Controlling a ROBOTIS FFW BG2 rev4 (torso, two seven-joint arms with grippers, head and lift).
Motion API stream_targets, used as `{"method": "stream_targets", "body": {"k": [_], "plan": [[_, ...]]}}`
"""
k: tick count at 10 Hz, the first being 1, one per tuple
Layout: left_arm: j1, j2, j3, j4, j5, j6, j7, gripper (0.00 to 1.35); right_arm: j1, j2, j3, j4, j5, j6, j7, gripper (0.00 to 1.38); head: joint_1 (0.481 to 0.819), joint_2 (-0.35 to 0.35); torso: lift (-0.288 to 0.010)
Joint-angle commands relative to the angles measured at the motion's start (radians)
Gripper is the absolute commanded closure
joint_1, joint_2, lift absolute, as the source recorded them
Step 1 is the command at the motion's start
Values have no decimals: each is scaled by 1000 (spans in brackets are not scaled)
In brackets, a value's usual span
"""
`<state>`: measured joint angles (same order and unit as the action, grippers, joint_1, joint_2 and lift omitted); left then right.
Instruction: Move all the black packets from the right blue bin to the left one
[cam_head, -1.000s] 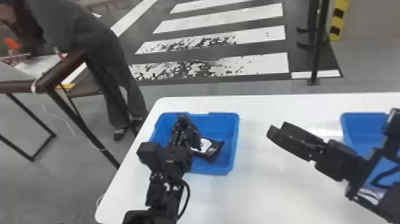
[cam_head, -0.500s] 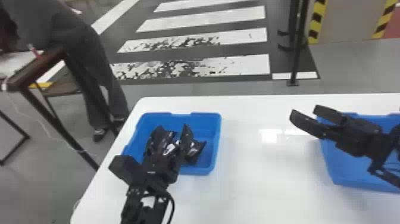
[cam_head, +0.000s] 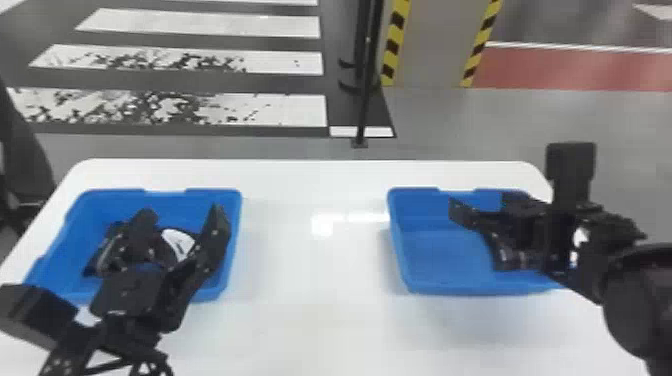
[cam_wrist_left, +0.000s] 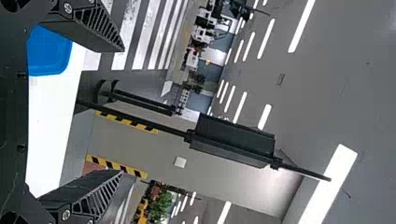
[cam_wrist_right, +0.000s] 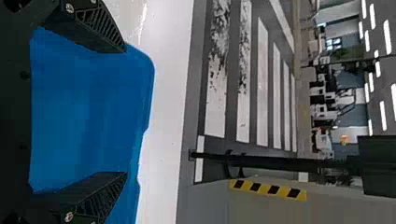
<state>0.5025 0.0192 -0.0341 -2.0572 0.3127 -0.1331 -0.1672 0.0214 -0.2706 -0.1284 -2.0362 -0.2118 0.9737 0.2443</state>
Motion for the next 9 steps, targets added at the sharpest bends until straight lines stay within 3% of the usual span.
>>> {"method": "stream_targets", "body": {"k": [1, 3, 5, 9], "plan": [[8, -1, 4, -1, 2, 8, -2, 108, -17, 4, -1, 5, 48, 116, -33, 99, 695, -104, -140], [10, -1, 4, -1, 2, 3, -8, 108, -58, 4, 1, 54, 88, 246, -68, 102, 695, -145, -140], [18, -1, 6, -3, 8, 3, -11, 108, -102, 2, 1, 116, 118, 303, -99, 102, 695, -173, -140], [23, -1, 12, -3, 14, 1, -18, 110, -186, -9, 15, 287, 68, 229, -99, 108, 695, -199, -140]]}}
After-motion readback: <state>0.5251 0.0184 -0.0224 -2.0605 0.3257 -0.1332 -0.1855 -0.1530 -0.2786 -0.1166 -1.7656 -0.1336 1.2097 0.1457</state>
